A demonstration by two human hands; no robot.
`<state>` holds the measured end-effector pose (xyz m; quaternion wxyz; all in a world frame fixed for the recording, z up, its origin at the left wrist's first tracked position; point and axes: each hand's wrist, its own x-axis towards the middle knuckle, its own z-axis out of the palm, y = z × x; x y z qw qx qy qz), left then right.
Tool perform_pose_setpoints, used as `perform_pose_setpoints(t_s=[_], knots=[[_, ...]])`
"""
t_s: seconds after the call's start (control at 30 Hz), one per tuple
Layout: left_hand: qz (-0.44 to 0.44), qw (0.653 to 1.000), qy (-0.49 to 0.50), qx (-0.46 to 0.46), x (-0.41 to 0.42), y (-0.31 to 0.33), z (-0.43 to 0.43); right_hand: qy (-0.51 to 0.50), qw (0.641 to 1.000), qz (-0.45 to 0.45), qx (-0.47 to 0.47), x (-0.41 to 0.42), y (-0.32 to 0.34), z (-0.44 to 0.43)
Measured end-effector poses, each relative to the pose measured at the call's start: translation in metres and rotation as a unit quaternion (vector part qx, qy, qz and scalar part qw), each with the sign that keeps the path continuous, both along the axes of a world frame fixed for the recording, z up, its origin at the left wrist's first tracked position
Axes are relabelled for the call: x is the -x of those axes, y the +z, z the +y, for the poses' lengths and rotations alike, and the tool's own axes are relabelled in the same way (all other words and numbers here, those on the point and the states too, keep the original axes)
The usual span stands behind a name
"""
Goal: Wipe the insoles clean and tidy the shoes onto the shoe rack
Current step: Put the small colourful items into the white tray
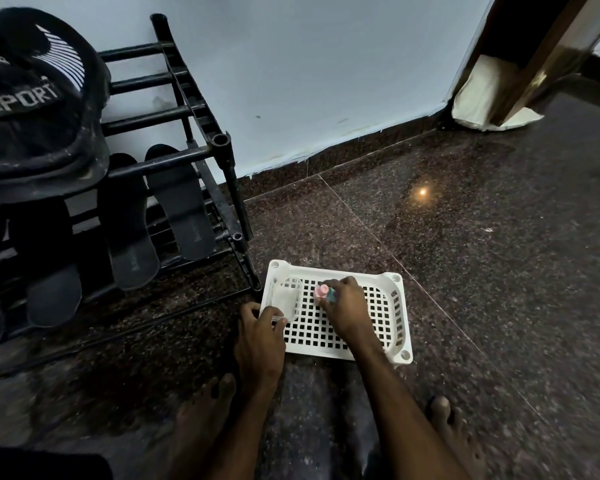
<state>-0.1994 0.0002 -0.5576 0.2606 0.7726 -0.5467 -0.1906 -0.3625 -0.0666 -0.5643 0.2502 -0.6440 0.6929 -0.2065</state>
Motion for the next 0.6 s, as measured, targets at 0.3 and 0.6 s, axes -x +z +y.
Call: perform_pose_setpoints(t_s=[0.3,0.6], knots=[[-0.001,1.000,0.010,0.002,0.003,-0.001,-0.005,-0.023,0.999,0.027,0.034,-0.026,-0.014,-0.012],[-0.016,1.000,0.016,-0.003,0.004,-0.002,-0.005,-0.030,0.997,0.051,0.049,-0.032,-0.009,-0.018]])
